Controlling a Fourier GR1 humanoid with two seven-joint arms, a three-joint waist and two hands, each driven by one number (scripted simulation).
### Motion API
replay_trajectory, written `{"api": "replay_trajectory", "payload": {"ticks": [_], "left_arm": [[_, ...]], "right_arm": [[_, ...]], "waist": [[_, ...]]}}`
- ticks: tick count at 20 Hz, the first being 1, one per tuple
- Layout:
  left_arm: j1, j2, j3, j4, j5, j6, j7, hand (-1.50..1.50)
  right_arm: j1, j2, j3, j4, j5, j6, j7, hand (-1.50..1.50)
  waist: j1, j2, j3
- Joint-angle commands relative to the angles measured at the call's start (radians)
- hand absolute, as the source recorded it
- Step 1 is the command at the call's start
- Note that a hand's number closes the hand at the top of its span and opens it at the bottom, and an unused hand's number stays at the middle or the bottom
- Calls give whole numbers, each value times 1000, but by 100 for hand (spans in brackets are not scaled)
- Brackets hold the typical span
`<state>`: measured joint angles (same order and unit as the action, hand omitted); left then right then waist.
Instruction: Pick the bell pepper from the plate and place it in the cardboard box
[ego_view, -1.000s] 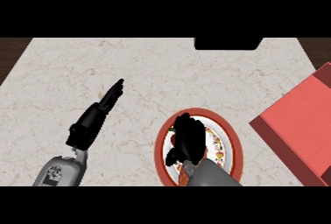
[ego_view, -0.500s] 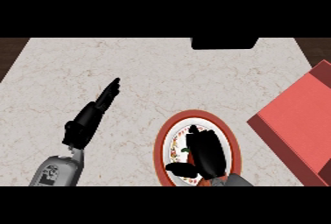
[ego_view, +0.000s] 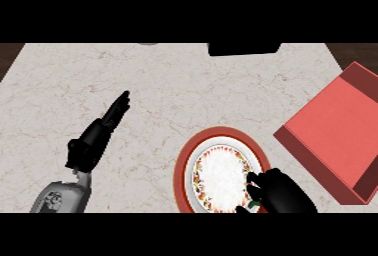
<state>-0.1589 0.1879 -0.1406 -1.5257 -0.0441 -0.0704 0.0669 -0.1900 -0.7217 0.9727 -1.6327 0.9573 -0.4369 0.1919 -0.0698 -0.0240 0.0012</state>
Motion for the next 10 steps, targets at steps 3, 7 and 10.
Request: {"api": "replay_trajectory", "payload": {"ticks": [3,7,10], "left_arm": [[11,-2,13,-3,-7,23,3,0],[26,13,36,-16,11,15,-9,0],[23,10,32,-14,6,17,-13,0]], "right_arm": [[97,-310,-36,-171,-141,-154,-254,150],[176,-416,-46,-304,-278,-246,-361,150],[198,-518,-106,-352,-385,-302,-413,150]], "waist": [[-32,8,2],[-41,4,2],[-45,11,2]]}}
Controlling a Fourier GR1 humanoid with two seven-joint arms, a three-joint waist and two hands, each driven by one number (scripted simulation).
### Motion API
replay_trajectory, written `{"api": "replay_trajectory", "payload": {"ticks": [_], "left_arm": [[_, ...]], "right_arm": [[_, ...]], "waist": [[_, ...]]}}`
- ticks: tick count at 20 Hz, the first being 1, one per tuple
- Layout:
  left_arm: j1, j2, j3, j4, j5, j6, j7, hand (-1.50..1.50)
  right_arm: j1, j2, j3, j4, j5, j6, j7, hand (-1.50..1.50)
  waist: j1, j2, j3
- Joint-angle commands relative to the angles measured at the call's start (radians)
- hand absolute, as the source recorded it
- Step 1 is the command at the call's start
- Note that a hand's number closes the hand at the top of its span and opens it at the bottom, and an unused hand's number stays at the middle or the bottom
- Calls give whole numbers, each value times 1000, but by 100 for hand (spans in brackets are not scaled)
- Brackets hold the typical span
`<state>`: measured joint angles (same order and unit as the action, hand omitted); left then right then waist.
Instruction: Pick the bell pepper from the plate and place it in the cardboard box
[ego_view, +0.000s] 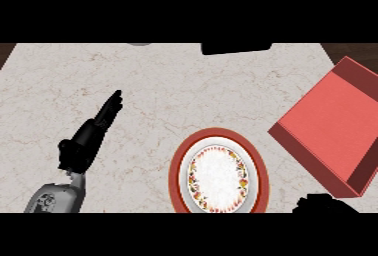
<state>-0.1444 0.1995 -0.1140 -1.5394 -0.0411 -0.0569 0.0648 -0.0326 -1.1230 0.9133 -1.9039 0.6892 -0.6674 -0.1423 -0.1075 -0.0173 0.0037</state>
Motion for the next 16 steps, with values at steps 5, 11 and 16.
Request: {"api": "replay_trajectory", "payload": {"ticks": [5,11,16], "left_arm": [[19,4,1,-15,-1,-1,-6,0],[18,9,4,-19,13,-18,-3,0],[14,-2,-30,-34,0,-25,14,0]], "right_arm": [[117,-232,-100,-142,-319,-136,-157,150],[137,-359,-240,-160,-589,-156,-235,150],[133,-409,-363,-112,-815,-96,-355,150]], "waist": [[-2,6,3],[18,8,1],[33,8,3]]}}
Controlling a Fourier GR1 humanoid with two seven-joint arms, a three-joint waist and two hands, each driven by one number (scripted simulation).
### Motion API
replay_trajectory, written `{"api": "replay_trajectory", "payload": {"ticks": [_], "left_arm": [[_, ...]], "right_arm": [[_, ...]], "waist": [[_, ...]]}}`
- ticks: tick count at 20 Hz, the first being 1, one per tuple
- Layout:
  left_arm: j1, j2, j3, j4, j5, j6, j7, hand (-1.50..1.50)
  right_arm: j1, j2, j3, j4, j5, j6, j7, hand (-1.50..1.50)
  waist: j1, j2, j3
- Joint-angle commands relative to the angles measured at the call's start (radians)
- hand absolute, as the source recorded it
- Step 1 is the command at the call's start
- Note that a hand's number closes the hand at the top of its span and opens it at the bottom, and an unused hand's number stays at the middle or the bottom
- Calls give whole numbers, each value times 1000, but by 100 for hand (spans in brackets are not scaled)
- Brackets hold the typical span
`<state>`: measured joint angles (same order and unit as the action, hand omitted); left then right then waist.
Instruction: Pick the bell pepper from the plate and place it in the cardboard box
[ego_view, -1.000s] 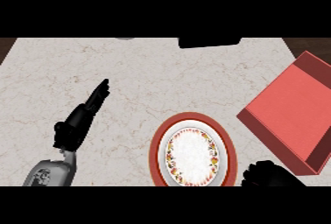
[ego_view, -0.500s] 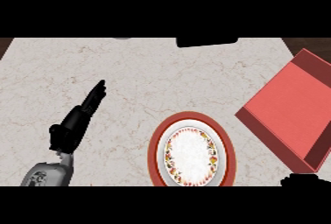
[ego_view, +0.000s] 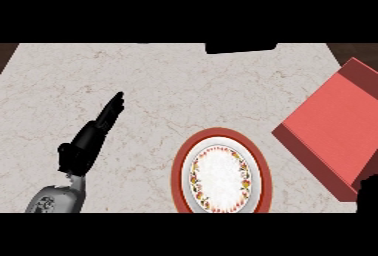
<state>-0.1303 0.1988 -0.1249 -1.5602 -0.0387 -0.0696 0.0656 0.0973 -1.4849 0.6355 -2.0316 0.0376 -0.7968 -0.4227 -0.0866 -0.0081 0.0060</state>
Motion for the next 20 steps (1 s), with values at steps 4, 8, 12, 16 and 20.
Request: {"api": "replay_trajectory", "payload": {"ticks": [4,8,12,16,20], "left_arm": [[-7,-12,-13,0,-11,5,3,0],[-30,-11,-12,-2,-3,-8,15,0],[-2,-5,-13,24,4,-33,-25,0],[-54,-22,-12,63,-3,-39,-30,0],[-46,-67,-69,52,-65,-8,-30,0]], "right_arm": [[2,-75,-185,98,-344,156,-198,150],[-22,-105,-317,214,-558,354,-296,150],[-28,-126,-444,478,-682,572,-427,150],[-43,-84,-487,705,-624,692,-518,150],[-130,3,-469,824,-478,738,-534,150]], "waist": [[11,-1,-1],[14,-1,-3],[45,4,-5],[81,11,-5],[109,15,-5]]}}
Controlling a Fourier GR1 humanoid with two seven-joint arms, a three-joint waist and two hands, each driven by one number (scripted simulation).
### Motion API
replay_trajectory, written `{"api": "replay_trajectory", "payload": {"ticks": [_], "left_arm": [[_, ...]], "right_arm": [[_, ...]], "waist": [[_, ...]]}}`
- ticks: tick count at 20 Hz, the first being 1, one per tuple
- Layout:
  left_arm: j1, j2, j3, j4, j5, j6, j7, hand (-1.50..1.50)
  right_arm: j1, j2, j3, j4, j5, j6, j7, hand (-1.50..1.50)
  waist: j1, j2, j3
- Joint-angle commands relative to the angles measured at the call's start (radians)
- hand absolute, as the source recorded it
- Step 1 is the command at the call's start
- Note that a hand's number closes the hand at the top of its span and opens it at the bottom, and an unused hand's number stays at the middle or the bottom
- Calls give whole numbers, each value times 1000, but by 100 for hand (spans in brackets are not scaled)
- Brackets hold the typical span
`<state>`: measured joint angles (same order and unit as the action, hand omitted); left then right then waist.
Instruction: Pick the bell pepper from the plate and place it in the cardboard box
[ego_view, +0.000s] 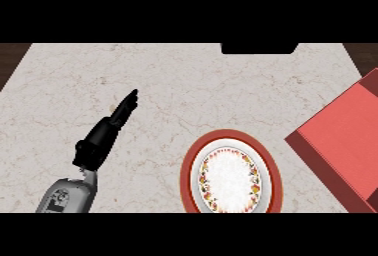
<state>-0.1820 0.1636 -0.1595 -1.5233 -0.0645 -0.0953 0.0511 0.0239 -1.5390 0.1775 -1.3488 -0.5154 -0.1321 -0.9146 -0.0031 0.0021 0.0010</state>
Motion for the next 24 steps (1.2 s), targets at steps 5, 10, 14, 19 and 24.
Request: {"api": "replay_trajectory", "payload": {"ticks": [5,10,14,19,24], "left_arm": [[-18,-3,13,16,-2,-38,-11,0],[-47,-50,-26,-15,-24,-9,64,0],[-57,-28,14,35,-18,-26,13,0],[-48,-26,17,40,-11,-47,2,0],[-48,-29,13,3,-15,-38,42,0]], "right_arm": [[-199,198,60,117,264,43,94,150],[-219,297,145,207,286,149,174,-150],[-373,386,178,294,367,270,237,-150],[-428,517,131,484,333,374,95,-150],[-495,521,-24,624,102,580,120,-150]], "waist": [[31,4,-1],[36,5,0],[34,5,-1],[29,5,0],[33,4,1]]}}
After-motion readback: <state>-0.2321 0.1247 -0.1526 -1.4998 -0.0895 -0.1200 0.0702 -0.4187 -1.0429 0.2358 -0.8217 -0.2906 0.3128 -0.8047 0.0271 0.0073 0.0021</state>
